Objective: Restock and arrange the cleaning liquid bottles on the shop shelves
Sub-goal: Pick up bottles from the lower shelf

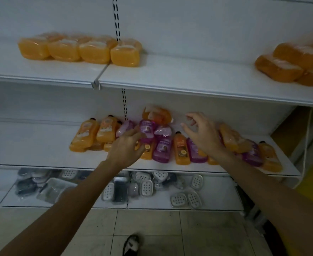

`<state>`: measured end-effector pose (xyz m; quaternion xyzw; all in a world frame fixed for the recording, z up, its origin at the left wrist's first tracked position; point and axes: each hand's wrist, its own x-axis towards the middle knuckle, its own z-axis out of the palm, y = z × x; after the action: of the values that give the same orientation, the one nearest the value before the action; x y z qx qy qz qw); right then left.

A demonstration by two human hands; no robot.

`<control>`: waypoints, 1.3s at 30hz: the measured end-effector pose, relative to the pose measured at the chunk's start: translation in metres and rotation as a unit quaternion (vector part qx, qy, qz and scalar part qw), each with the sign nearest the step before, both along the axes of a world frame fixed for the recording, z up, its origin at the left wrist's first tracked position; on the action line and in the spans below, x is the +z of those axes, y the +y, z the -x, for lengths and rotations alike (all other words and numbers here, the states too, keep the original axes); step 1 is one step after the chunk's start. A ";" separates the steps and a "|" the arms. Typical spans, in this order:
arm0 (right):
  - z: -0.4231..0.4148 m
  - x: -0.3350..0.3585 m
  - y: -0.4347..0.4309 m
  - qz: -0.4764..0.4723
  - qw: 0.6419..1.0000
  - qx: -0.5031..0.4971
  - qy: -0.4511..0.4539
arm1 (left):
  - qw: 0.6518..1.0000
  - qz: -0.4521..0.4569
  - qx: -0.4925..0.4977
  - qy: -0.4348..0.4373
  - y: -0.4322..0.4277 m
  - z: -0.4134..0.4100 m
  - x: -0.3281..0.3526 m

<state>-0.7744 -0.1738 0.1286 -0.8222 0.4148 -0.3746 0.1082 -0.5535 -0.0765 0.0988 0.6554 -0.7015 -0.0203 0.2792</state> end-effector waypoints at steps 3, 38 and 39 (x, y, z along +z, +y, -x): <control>-0.001 -0.037 -0.019 -0.062 0.998 -0.013 0.005 | 0.999 -0.031 0.022 0.037 -0.017 -0.001 -0.026; -0.052 -0.154 -0.137 -0.669 0.663 -0.046 -0.333 | 0.733 -0.317 0.215 0.562 -0.149 -0.052 -0.137; -0.046 -0.150 -0.126 -0.668 0.665 -0.036 -0.331 | 0.744 -0.297 0.216 0.559 -0.133 -0.049 -0.133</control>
<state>-0.7281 -0.2996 -0.0211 -0.3357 0.5201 -0.2480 0.7452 -0.5045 -0.2096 -0.0344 0.7103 -0.2181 -0.5294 0.4095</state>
